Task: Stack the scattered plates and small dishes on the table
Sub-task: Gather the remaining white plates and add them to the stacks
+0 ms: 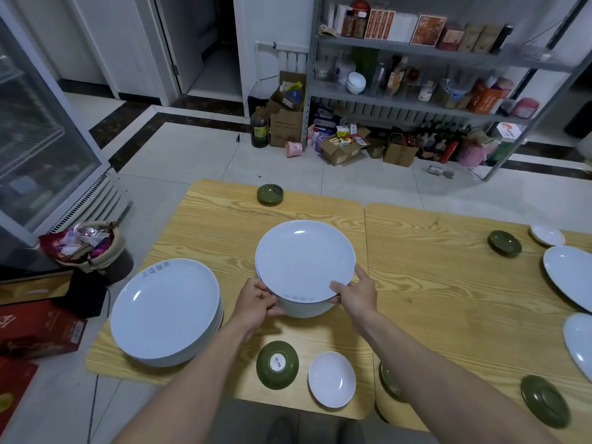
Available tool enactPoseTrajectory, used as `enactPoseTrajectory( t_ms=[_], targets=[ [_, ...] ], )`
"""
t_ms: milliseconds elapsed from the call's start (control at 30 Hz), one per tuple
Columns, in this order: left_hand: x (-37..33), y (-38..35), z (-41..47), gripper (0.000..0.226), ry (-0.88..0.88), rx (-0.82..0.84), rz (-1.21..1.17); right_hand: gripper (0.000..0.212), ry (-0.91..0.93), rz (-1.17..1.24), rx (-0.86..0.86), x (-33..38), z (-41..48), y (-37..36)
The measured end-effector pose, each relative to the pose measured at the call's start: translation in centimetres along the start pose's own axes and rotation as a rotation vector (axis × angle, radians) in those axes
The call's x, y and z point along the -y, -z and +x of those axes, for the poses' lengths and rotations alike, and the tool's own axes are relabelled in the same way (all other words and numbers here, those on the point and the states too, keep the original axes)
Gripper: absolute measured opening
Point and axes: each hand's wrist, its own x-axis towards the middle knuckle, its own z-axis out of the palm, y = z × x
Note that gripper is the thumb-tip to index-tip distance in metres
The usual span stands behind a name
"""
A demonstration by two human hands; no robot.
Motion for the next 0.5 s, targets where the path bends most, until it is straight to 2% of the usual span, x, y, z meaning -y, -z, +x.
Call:
enactPoseTrajectory(
  t_ms=[267,500],
  targets=[
    [-0.2,0.1,0.0,0.016,0.013,-0.003,0.029,0.068,0.024,-0.093,-0.119,-0.3,0.7,-0.6],
    [-0.3,0.2,-0.3,0.015,0.017,0.004,0.043,0.081,-0.03,-0.114,-0.096,-0.7,1.2,-0.3]
  ],
)
